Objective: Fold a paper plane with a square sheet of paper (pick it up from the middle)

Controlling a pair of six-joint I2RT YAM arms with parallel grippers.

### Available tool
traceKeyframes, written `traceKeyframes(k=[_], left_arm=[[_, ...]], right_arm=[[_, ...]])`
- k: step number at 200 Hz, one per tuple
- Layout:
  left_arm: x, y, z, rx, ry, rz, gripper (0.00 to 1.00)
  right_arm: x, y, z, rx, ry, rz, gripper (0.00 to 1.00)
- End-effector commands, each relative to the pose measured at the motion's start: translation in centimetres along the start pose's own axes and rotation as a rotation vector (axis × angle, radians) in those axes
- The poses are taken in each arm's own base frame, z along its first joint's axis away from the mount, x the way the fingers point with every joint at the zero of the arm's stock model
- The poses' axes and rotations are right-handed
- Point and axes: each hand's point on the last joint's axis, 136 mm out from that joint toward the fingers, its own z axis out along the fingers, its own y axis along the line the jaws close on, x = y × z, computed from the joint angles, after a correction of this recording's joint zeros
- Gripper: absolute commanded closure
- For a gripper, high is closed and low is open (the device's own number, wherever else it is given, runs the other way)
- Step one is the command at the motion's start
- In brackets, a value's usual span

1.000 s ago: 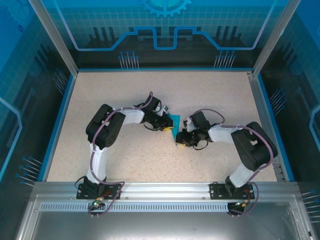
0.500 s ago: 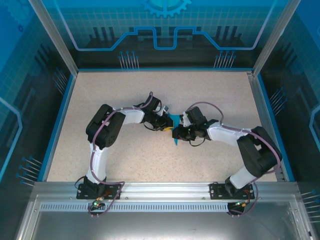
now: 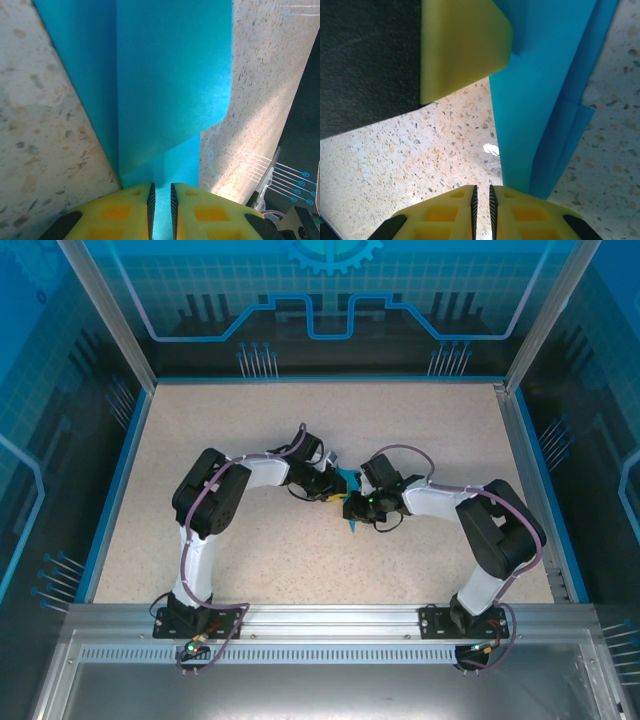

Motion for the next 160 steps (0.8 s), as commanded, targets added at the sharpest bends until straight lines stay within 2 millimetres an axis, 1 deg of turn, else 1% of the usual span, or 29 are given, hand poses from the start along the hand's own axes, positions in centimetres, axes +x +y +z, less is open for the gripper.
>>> traceKeyframes(k=[1, 40, 81, 128, 160], left_arm=[[0.2, 1.6, 0.7, -0.059, 0.013, -0.008, 0.80], [0.0, 1.2, 0.6, -0.053, 0.011, 0.000, 0.79], [0.1, 1.5, 0.7, -0.059, 0.013, -0.004, 0.79], [0.0, 1.7, 0.9, -0.072, 0.016, -0.009, 0.79], [0.1, 2.5, 1.1, -0.102, 0.023, -0.027, 0.79]], right_arm=[[1.1, -1.0, 0.7, 0.031, 0.035, 0.023, 0.83], [1.4, -0.9, 1.2, -0.001, 0.054, 0.033, 0.83], [1.6, -0.9, 1.4, -0.027, 0.061, 0.037, 0.83], [2.2, -2.0, 1.8, 0.008, 0.086, 0.056, 0.83], [3.1, -2.9, 2.0, 0.040, 0.112, 0.062, 0.83]])
